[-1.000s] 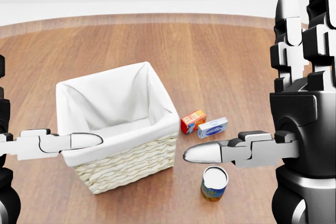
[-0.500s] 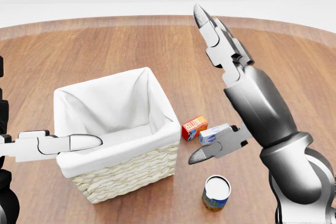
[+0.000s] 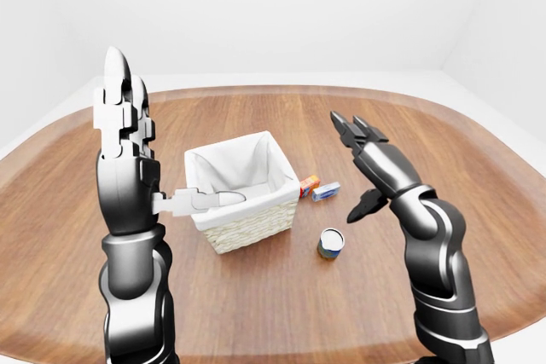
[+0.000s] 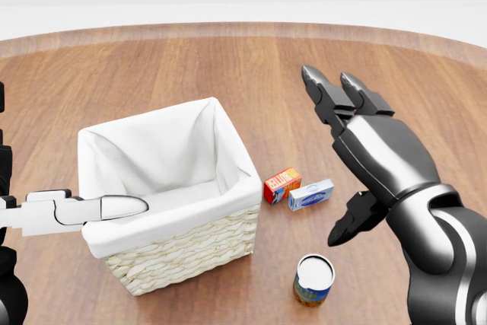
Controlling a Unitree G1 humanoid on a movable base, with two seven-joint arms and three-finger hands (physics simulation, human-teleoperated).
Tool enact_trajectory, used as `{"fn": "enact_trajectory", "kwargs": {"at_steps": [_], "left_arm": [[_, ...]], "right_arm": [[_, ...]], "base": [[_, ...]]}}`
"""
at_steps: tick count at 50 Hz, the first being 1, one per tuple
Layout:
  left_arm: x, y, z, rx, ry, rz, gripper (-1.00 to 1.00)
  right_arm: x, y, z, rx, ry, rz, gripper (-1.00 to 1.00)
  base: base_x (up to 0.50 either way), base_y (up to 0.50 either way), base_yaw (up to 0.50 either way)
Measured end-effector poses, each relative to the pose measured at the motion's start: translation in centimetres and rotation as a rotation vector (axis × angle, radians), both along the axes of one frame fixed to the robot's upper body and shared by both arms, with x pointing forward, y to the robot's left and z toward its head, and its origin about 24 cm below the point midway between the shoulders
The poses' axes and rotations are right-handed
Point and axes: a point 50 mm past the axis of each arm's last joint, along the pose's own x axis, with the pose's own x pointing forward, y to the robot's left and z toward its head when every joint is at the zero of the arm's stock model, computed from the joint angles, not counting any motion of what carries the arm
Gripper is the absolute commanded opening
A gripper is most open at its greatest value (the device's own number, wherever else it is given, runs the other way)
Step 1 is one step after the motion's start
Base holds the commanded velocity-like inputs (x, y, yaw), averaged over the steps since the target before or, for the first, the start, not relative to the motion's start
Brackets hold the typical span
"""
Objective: Pick up the alphabet soup and put it in the basket.
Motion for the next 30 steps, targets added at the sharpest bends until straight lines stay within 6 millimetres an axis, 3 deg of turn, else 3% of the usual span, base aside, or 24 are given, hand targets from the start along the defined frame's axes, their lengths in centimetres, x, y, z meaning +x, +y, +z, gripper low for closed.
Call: {"fn": "enact_trajectory", "kwargs": {"at_steps": [12,30], "left_arm": [[0.0,0.0,0.0,-0.001,0.002,0.001,1.00],[0.0,0.0,-0.1,-0.002,0.003,0.001,1.00]], "right_arm": [[0.2,-1.1,-1.1,-0.118,0.061,-0.102,1.00],[0.0,-1.0,-3.8,-0.147,0.140,-0.146,1.00]], "base": [[0.00,0.00,0.00],[0.00,0.00,0.00]]}}
